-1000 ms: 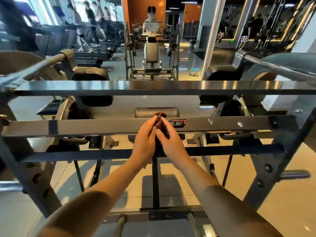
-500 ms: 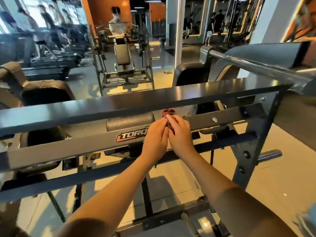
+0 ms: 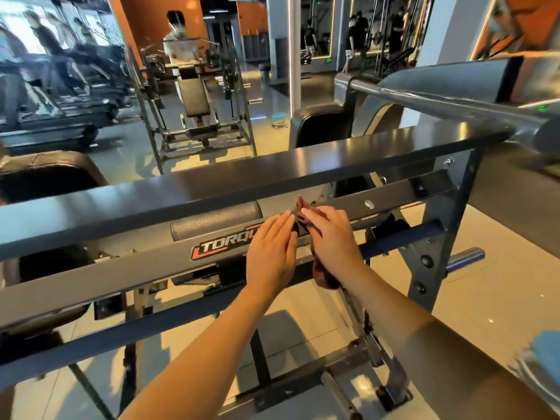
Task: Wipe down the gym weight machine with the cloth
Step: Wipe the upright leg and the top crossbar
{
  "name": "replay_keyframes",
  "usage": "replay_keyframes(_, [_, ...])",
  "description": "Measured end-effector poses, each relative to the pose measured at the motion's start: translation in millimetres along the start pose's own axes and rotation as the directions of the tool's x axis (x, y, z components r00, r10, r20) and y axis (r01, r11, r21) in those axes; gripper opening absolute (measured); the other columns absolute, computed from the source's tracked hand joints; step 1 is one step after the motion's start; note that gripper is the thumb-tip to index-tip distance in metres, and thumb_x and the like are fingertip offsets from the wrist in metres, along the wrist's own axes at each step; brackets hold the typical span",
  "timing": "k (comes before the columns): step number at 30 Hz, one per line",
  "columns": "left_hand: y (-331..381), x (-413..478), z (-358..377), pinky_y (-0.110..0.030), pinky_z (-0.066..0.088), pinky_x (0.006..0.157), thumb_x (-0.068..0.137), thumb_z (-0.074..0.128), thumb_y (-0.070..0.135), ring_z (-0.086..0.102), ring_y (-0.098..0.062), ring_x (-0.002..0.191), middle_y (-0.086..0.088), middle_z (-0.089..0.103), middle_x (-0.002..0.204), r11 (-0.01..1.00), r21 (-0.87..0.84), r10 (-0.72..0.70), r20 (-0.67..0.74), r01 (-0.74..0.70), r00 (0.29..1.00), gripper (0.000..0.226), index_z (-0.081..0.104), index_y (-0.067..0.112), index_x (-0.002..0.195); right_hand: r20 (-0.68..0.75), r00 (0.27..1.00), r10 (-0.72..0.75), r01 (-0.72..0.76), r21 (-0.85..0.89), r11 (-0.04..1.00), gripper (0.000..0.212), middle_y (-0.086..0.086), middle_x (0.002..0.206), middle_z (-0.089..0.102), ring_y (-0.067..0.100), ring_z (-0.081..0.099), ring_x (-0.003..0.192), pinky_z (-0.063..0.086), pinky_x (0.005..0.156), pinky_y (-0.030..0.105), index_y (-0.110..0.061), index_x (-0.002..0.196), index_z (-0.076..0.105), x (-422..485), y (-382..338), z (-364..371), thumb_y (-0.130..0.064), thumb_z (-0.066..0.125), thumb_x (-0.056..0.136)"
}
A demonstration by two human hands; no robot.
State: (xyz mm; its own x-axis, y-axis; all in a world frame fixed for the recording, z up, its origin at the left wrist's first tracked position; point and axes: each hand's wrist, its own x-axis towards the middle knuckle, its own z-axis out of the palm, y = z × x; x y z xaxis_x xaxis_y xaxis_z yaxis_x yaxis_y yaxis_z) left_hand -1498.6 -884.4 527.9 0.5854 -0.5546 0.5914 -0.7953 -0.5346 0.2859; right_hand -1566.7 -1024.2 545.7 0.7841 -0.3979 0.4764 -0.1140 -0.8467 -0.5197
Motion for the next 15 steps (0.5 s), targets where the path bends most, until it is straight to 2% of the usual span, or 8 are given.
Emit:
replay_keyframes(2, [-2.4, -2.6, -0.7, -0.032, 0.018, 0.122, 0.106, 0.036, 0.037, 0.038, -0.016, 0.144, 0.0, 0.05, 0.151, 1.0, 0.019, 0.019, 0.012, -0.019, 1.0, 0.045, 0.051, 0.019, 0.145, -0.048, 0.992, 0.114, -0.112, 0.032, 0.993, 0.034, 0.001, 0.132, 0.052, 0.017, 0.042, 0.121, 0.043, 0.095, 0.03, -0.025, 0.139, 0.058, 3.5, 17.8, -15.5, -0.024, 0.046, 0.107])
replay_keyframes(4, [-3.2, -3.5, -1.9, -0.032, 0.017, 0.122, 0.107, 0.032, 0.039, 0.036, -0.015, 0.145, 0.001, 0.049, 0.153, 0.999, 0.026, 0.02, 0.026, -0.021, 0.999, 0.048, 0.05, 0.019, 0.146, -0.142, 0.952, 0.27, -0.259, 0.094, 0.961, 0.034, 0.004, 0.132, 0.049, 0.02, 0.041, 0.124, 0.047, 0.098, 0.036, -0.022, 0.139, 0.058, 7.3, 21.0, -22.8, -0.02, 0.048, 0.106])
replay_keyframes(6, [-0.1, -2.4, -1.5, -0.03, 0.017, 0.122, 0.107, 0.031, 0.039, 0.037, -0.015, 0.144, 0.0, 0.05, 0.152, 1.0, 0.004, -0.006, 0.012, 0.006, 1.0, 0.048, 0.051, 0.018, 0.146, -0.154, 0.958, 0.243, -0.235, 0.068, 0.97, 0.031, 0.004, 0.131, 0.048, 0.022, 0.042, 0.124, 0.049, 0.1, 0.04, -0.022, 0.134, 0.059, 5.4, 4.7, -13.0, -0.018, 0.05, 0.105])
replay_keyframes(9, [12.6, 0.4, 1.1, -0.029, 0.017, 0.121, 0.106, 0.038, 0.033, 0.042, -0.017, 0.14, -0.002, 0.056, 0.146, 0.998, -0.044, -0.052, -0.03, 0.05, 0.998, 0.044, 0.055, 0.015, 0.142, -0.004, 1.0, 0.02, -0.02, 0.069, 0.997, 0.034, 0.002, 0.132, 0.048, 0.02, 0.046, 0.122, 0.049, 0.099, 0.035, -0.024, 0.14, 0.055, -3.7, -8.8, 7.1, -0.025, 0.049, 0.106])
replay_keyframes(11, [20.1, 3.0, 5.8, -0.032, 0.02, 0.119, 0.106, 0.037, 0.034, 0.046, -0.019, 0.138, -0.002, 0.057, 0.145, 0.999, -0.007, -0.046, -0.041, 0.046, 0.998, 0.044, 0.057, 0.016, 0.141, 0.068, 0.997, -0.029, 0.025, 0.058, 0.998, 0.038, 0.001, 0.131, 0.046, 0.018, 0.051, 0.118, 0.053, 0.098, 0.036, -0.027, 0.145, 0.05, 0.7, 10.0, -2.1, -0.031, 0.047, 0.107])
replay_keyframes(15, [25.9, -0.2, 19.2, -0.035, 0.021, 0.12, 0.106, 0.03, 0.04, 0.04, -0.019, 0.142, 0.001, 0.052, 0.15, 0.991, 0.008, -0.129, -0.061, 0.13, 0.99, 0.05, 0.053, 0.018, 0.145, -0.008, 0.979, 0.205, -0.204, 0.041, 0.978, 0.04, 0.002, 0.123, 0.04, 0.02, 0.058, 0.104, 0.059, 0.088, 0.038, -0.028, 0.147, 0.042, 17.0, 55.4, -32.0, -0.036, 0.04, 0.108])
